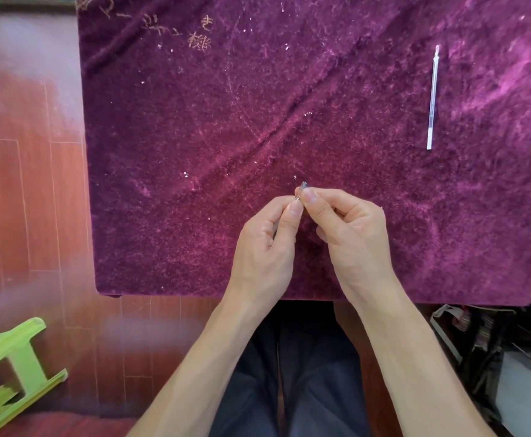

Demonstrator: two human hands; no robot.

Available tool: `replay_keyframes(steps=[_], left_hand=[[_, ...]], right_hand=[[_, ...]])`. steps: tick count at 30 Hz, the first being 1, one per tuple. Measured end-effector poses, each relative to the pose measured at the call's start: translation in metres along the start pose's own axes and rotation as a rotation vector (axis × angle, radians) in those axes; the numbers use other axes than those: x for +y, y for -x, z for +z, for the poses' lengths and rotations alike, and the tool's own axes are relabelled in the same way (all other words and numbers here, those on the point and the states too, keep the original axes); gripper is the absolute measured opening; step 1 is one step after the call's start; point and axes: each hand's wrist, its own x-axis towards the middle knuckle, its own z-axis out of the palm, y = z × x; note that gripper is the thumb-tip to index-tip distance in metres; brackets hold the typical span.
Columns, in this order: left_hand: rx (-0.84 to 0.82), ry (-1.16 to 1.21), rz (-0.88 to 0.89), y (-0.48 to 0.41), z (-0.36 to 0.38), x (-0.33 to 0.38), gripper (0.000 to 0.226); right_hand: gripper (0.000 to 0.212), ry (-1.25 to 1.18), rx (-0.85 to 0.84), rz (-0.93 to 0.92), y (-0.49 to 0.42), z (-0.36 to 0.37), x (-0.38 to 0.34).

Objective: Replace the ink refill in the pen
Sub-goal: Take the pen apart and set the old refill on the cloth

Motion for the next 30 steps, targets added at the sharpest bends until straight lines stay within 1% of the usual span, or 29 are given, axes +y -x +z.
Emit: replay_keyframes(steps=[4, 7, 11, 14, 19, 24, 30], left_hand=[[-0.001, 0.012, -0.016, 0.001, -0.001, -0.002, 0.029], [-0.009, 0.033, -0.056, -0.002, -0.003, -0.002, 0.03], [-0.042, 0.085, -0.103, -0.005, -0.007, -0.002, 0.039], [-0.015, 0.137, -0.16, -0.007, -0.013, -0.003, 0.045], [0.029, 0.289, -0.249, -0.013, -0.025, -0.008, 0.036], [0.053, 0.375, -0.244, -0.018, -0.034, -0.009, 0.035], [0.074, 0.433, -0.247, -0.021, -0.038, -0.014, 0.036]], right_hand=[[0.014, 0.005, -0.015, 0.023, 0.001, 0.004, -0.003], [0.014, 0.009, 0.008, 0.034, 0.002, 0.006, -0.007], [0.007, 0.064, 0.006, -0.005, -0.012, 0.005, -0.028], [0.008, 0.15, 0.008, -0.052, -0.039, 0.01, -0.054], [0.008, 0.3, -0.006, -0.103, -0.093, 0.041, -0.086], [0.009, 0.437, 0.048, -0.132, -0.136, 0.075, -0.095], [0.006, 0.513, 0.089, -0.158, -0.148, 0.09, -0.092]])
